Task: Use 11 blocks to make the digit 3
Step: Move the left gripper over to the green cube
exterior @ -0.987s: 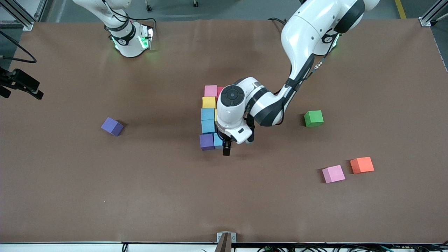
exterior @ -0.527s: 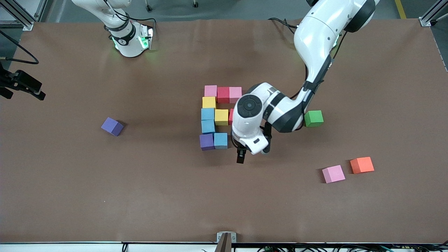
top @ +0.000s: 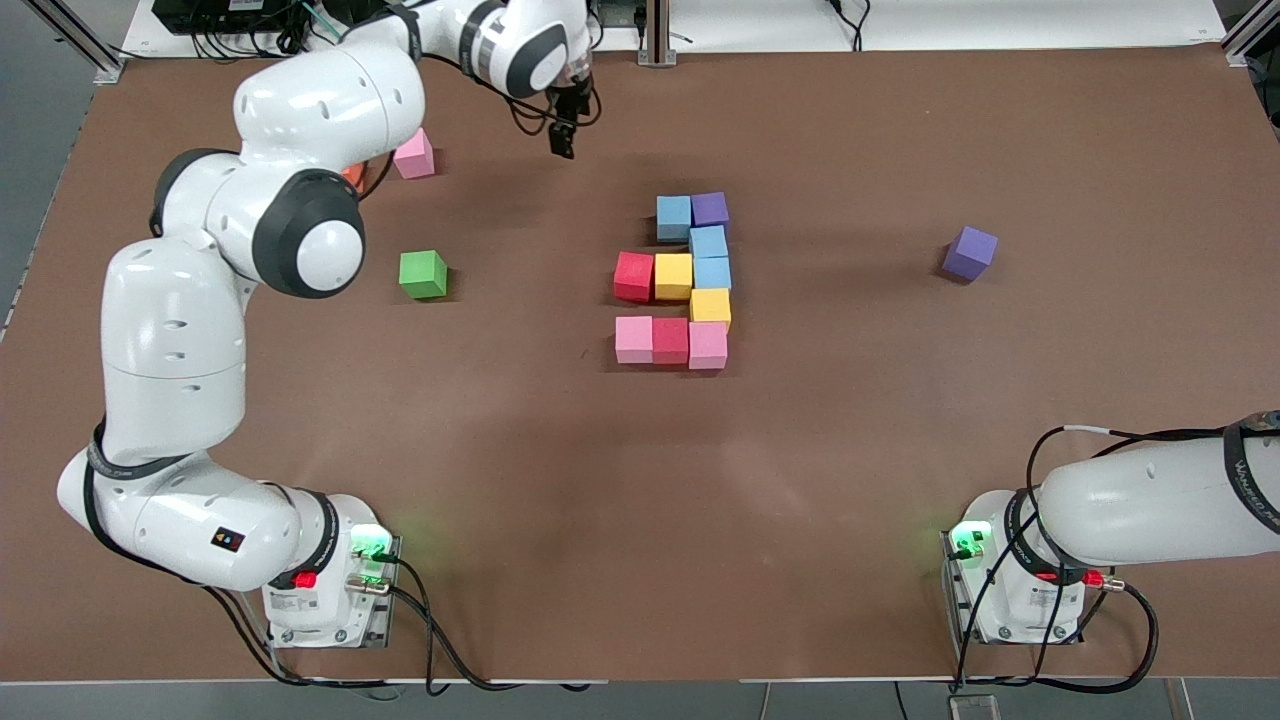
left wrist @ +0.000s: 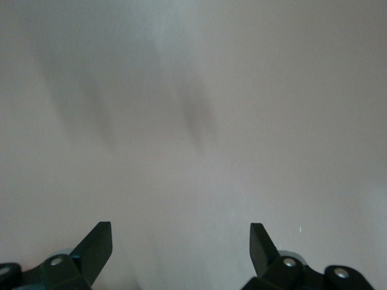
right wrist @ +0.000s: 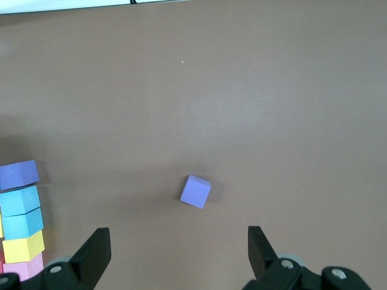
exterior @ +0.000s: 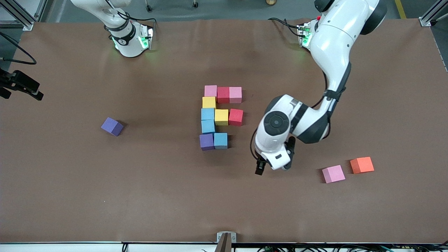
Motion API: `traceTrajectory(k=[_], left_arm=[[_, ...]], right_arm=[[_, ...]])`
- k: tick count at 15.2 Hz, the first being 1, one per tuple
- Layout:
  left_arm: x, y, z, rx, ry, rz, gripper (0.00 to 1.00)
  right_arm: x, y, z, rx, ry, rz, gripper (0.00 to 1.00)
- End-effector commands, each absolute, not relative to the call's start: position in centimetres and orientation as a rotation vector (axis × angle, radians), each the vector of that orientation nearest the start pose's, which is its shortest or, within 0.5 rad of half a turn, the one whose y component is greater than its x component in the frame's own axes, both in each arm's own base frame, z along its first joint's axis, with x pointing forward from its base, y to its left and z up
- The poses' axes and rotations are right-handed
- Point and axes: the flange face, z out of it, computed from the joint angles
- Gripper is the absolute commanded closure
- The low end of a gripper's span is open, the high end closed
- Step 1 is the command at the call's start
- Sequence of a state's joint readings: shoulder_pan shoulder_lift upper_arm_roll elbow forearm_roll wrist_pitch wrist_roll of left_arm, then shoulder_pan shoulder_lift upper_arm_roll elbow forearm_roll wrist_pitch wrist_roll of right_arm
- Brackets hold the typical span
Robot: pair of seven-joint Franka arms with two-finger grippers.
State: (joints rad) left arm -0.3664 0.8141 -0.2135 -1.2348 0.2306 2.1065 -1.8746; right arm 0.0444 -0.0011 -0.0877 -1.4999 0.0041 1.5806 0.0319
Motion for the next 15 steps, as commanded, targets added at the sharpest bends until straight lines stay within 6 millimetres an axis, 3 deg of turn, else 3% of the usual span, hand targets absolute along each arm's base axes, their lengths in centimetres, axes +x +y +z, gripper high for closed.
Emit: traceTrajectory(k=[1,5,7,8,9,10,15], left_arm=[[67.7,-33.8,29.6,-2.632,-1.769,-0.122,0.0],[70.0,-28.7,29.0,-2.693,-1.646,-0.118,0.0],[70.3,-27.2,28.7,-2.719,-1.568,-0.106,0.0],[69.9,-25.8,28.2,-2.732,-1.458,-0.065,0.0],[69.8,-24.9,29.0,-2.75,-1.379,-0.047,0.0],[69.1,-24.5,28.9,-2.763,-1.31,-0.029,0.0],[65.7,-18.7,30.4,-2.823,-1.024,0.008,0.0]], right_arm=[[55.6,-2.4,66.2,-3.133,0.118,-0.135,0.0],[55.6,-3.2,66.1,-3.13,0.136,-0.135,0.0],[55.6,-3.4,66.1,-3.13,0.134,-0.135,0.0],[55.6,-3.2,66.1,-3.13,0.125,-0.135,0.0],[55.6,-3.2,66.1,-3.132,0.125,-0.135,0.0],[55.6,-3.2,66.1,-3.132,0.125,-0.135,0.0],[55.6,-2.9,66.3,-3.133,0.118,-0.14,0.0]])
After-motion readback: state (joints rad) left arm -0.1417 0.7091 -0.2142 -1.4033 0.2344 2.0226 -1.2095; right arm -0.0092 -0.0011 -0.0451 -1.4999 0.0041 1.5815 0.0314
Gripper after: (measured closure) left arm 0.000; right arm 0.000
